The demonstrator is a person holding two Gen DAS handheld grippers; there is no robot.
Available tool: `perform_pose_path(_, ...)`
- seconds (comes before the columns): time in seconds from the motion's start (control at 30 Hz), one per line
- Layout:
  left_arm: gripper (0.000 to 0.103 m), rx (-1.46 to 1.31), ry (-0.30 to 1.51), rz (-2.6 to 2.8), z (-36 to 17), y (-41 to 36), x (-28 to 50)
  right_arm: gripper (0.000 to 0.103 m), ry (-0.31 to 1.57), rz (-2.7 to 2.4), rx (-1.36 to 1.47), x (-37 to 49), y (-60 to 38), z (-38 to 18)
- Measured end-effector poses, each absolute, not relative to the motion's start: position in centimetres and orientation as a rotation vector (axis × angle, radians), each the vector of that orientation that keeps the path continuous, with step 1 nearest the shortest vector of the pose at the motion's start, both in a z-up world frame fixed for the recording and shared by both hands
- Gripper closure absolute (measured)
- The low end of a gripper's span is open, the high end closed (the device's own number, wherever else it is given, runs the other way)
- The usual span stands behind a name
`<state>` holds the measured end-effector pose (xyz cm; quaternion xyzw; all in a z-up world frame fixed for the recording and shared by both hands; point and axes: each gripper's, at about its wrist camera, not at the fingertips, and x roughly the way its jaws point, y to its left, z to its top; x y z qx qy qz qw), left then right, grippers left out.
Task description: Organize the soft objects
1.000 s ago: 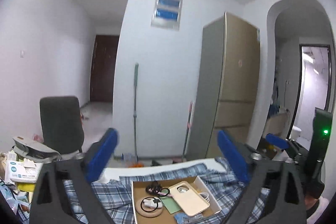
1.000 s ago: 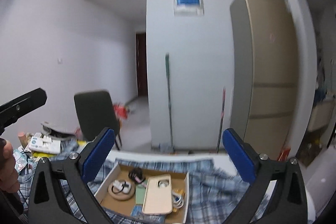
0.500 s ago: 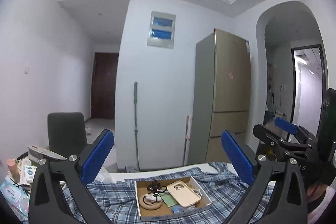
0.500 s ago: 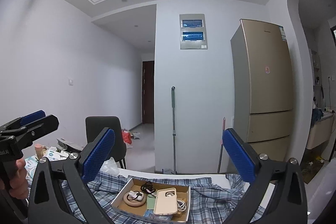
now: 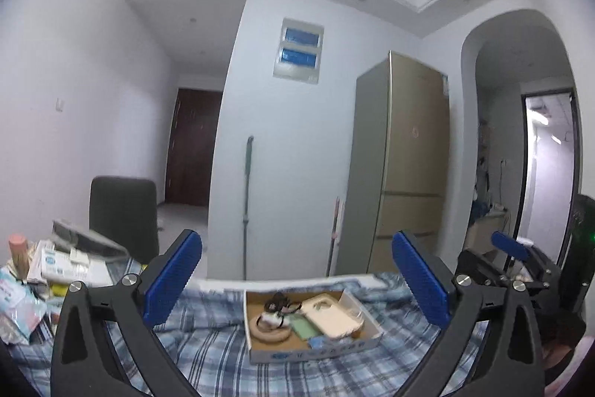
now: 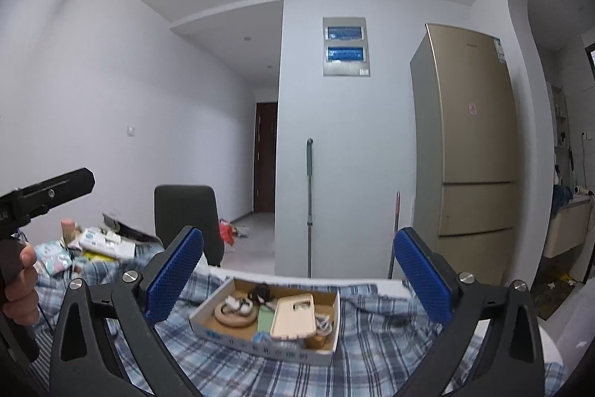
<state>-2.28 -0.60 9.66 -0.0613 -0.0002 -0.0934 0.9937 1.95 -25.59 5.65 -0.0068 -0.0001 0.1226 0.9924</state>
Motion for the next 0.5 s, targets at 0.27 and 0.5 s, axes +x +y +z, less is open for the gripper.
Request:
perform_pose_path(0.27,0.0,-0.087,0.038,-0.127,4.7,-0.6,-1.0,0.0,0.039,0.22,-0.003,2.6,-26.3,1.3)
perform_pose_path(0.5,0.0,-0.08,0.053,-0.112,2.2,-1.0,-0.3,0.0,0.08,0.217,0.025,3.1,-26.9,-0.9)
